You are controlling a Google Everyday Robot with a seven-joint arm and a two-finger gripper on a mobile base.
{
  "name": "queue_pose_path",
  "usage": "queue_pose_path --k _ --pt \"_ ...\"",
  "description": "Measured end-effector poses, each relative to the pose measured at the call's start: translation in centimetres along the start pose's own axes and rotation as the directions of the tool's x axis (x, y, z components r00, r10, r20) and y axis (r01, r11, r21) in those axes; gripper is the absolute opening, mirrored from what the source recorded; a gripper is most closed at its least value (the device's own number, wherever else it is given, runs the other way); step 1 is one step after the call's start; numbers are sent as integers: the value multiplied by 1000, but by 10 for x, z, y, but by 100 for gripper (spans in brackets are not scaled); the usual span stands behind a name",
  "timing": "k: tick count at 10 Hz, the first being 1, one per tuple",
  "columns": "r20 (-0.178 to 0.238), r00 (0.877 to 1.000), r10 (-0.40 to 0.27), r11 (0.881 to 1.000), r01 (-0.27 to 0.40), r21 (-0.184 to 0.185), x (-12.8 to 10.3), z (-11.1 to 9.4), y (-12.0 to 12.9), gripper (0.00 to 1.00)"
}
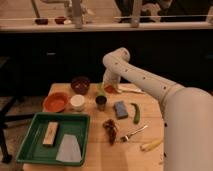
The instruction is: Place apple in purple bowl
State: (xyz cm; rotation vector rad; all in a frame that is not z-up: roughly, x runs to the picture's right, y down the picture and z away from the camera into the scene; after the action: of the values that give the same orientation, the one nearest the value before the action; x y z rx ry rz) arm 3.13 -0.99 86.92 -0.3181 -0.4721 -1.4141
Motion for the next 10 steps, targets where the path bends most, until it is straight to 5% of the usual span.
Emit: queue_pose_path --k 6,10 --pt "2 991 -136 989 135 63 32 23 -92 0" --pt "-36 984 -174 979 177 99 49 23 -113 0"
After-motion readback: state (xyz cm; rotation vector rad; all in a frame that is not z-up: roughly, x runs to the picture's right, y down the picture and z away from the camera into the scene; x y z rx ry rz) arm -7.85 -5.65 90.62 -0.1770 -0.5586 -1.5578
